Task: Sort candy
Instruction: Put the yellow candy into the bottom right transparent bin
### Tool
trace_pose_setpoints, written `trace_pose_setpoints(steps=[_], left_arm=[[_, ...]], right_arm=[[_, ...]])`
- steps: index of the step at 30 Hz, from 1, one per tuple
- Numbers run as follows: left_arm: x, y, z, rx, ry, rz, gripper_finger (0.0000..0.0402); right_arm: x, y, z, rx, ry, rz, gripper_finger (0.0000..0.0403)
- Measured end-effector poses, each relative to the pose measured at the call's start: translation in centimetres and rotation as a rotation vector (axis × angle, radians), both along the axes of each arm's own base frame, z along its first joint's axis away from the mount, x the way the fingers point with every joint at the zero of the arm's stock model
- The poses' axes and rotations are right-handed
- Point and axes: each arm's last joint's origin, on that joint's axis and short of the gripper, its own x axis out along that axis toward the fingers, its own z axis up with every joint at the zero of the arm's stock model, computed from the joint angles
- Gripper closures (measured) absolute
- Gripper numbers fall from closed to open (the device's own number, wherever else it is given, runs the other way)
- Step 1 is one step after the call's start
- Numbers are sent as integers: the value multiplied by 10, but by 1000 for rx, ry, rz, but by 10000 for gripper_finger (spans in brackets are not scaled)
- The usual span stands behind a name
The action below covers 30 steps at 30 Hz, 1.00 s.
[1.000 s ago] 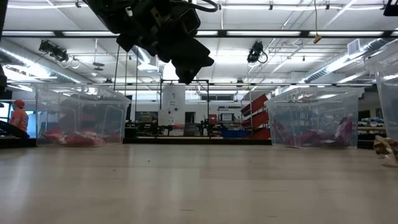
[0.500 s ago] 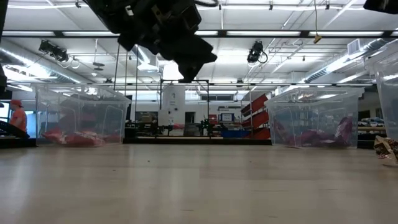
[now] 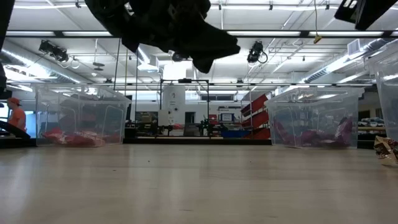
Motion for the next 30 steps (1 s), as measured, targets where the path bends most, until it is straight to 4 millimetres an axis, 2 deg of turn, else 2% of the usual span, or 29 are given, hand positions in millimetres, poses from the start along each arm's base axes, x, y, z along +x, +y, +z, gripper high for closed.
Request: trace_pose_setpoints(steps=[2,5,9,14,19,24,30], left_arm=[[4,-6,-8,-2,4,-15,292],[11,-16,-19,-2,-24,-37,292],[20,-28,-31,-11,-79,-14,292],[29,-41,-45,-61,-187,49,292],[35,-53,-66,-38,-240,146,292],[40,-60,-78,-36,-285,213,292],[66,-77,-81,-36,-278,188,292]], right_arm=[[4,-1,-4,-4,23,2,403],[6,-5,3,-53,32,-29,403],[5,-10,34,-144,-48,-43,403],[-11,-18,80,-186,-157,-71,403],[-27,-23,110,-213,-230,-76,403],[-33,-26,116,-213,-252,-79,403],[-32,-26,115,-218,-245,-77,403]])
